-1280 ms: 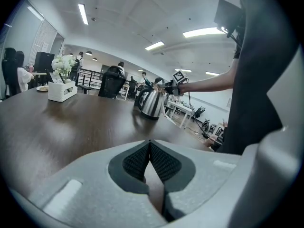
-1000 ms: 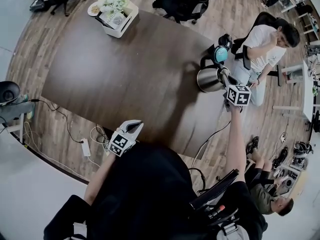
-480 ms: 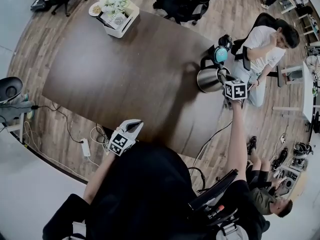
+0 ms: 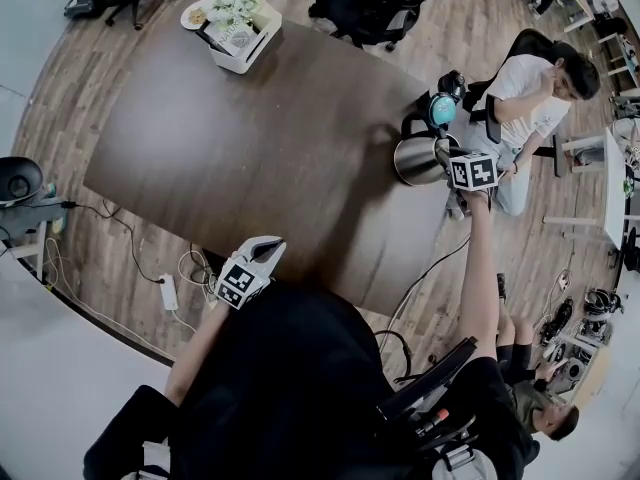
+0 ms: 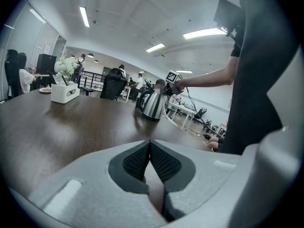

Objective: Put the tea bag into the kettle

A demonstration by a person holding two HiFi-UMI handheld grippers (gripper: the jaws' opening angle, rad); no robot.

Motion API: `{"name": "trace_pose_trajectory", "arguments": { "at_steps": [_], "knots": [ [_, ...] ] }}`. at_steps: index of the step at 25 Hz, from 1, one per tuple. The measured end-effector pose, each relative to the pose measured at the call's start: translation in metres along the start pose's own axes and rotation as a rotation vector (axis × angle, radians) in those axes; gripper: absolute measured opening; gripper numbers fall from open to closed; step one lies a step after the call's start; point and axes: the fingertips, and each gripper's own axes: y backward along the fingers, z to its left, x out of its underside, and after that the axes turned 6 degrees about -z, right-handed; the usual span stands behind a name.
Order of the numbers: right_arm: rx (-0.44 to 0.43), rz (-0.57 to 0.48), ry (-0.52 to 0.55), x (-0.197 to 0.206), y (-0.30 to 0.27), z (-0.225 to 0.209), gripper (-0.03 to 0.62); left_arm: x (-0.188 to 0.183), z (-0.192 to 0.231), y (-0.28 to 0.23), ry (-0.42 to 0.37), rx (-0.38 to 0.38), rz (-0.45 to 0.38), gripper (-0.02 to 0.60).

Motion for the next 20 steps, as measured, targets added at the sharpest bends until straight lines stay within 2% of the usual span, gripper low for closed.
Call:
{"name": "trace_pose_trajectory", "arguments": {
  "at_steps": [5, 20],
  "knots": [
    [0.005, -0.017, 0.046, -0.007, -0.002, -0.001, 0.078, -0.003, 0.004, -0.001, -0.013, -0.001, -0.009, 0.005],
    [0.051, -0.074, -0.010, -0.001, 0.017, -0.007, 0.080, -0.008, -0.003, 0.001, -0.032, 0.021, -0.017, 0.005]
  ]
}}
